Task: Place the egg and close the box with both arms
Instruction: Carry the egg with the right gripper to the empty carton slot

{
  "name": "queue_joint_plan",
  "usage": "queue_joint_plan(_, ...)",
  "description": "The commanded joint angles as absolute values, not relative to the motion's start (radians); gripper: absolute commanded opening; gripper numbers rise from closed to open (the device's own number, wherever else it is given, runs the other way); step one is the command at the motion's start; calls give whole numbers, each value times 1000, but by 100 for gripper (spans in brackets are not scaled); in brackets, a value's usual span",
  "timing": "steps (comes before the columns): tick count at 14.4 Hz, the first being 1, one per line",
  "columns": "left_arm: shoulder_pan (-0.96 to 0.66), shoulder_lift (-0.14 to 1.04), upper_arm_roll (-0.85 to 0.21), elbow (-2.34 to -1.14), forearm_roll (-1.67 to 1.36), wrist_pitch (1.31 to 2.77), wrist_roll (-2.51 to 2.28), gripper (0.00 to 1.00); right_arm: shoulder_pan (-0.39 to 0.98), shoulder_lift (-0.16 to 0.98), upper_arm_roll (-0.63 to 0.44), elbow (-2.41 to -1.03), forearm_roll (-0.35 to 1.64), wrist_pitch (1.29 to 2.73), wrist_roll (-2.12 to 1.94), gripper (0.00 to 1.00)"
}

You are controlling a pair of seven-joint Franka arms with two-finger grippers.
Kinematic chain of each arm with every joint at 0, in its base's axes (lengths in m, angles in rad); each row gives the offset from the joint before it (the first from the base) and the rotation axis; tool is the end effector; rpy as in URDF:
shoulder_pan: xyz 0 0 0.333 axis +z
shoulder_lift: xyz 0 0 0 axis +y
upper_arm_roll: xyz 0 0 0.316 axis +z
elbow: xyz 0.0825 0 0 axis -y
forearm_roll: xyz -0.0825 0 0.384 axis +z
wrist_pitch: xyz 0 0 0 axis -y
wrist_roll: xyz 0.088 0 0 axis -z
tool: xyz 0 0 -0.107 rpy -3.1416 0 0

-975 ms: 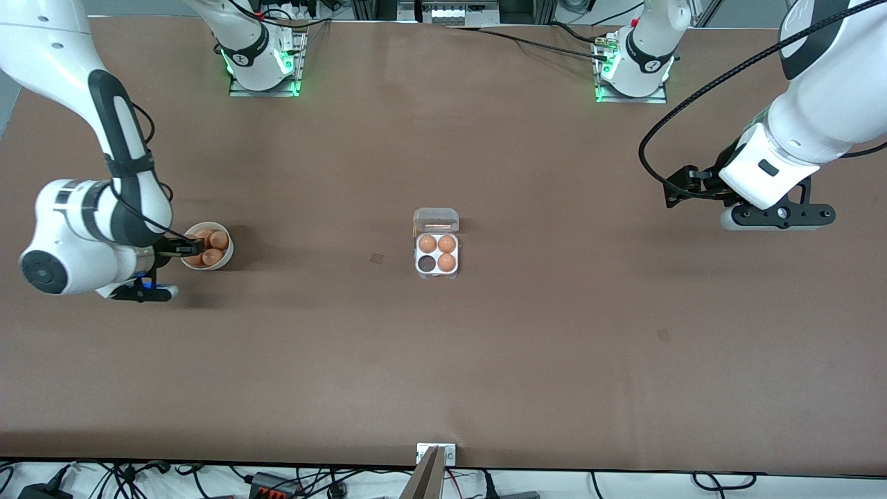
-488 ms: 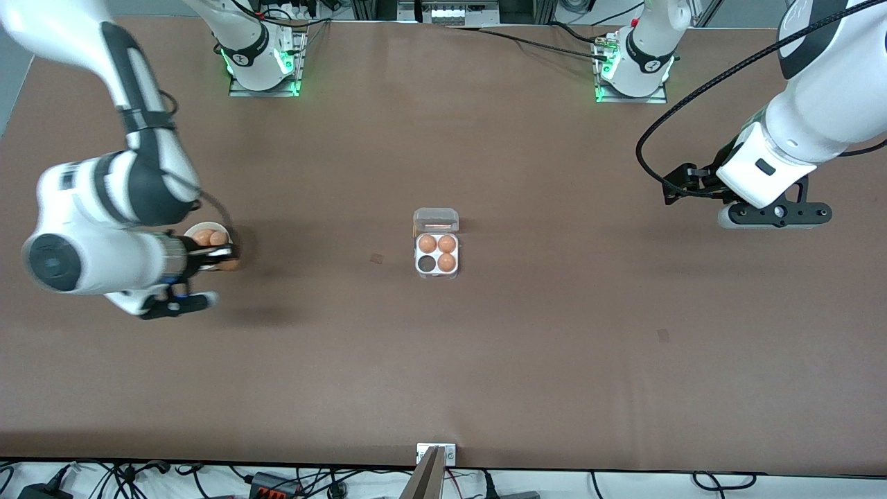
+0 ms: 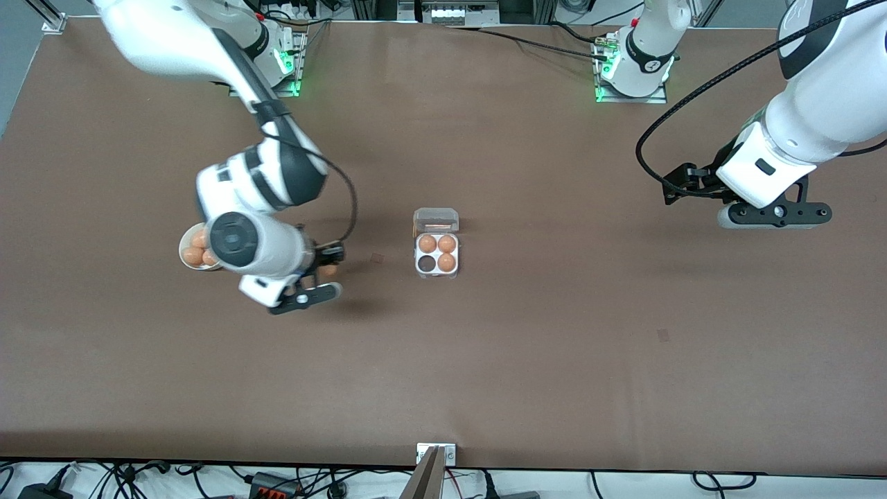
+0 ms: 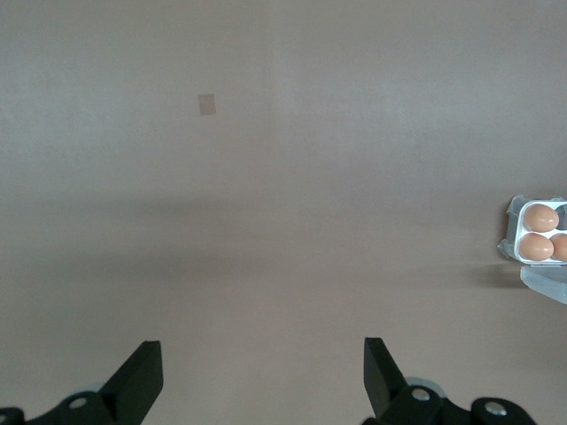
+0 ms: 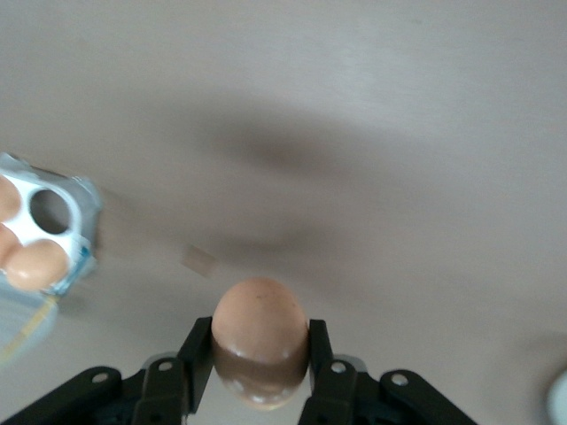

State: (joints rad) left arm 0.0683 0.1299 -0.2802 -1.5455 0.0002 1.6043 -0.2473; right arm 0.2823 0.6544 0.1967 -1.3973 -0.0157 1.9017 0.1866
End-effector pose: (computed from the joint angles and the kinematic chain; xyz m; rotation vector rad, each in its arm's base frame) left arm 0.5810 -0.1150 0.5674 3.1193 0.0568 -0.1130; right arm 0.6401 0.3016 0.3167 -3.0473 -0.4093 0.2550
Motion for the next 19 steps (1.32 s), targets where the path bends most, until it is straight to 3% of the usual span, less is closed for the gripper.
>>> queue_joint_plan(1,67,137,-284,-1520,12,1583,-249,100,354,686,193,-1374,-15,1953,274,8)
queue_joint_plan(10,66,137,-285,-1520,12,1583,-249,100,460,784,201,-1374,-14,2178,524,8)
queue_joint_plan(19,66,137,-285,-1520,12,1583,-249,100,502,836,218,-1374,-14,2230,607,9)
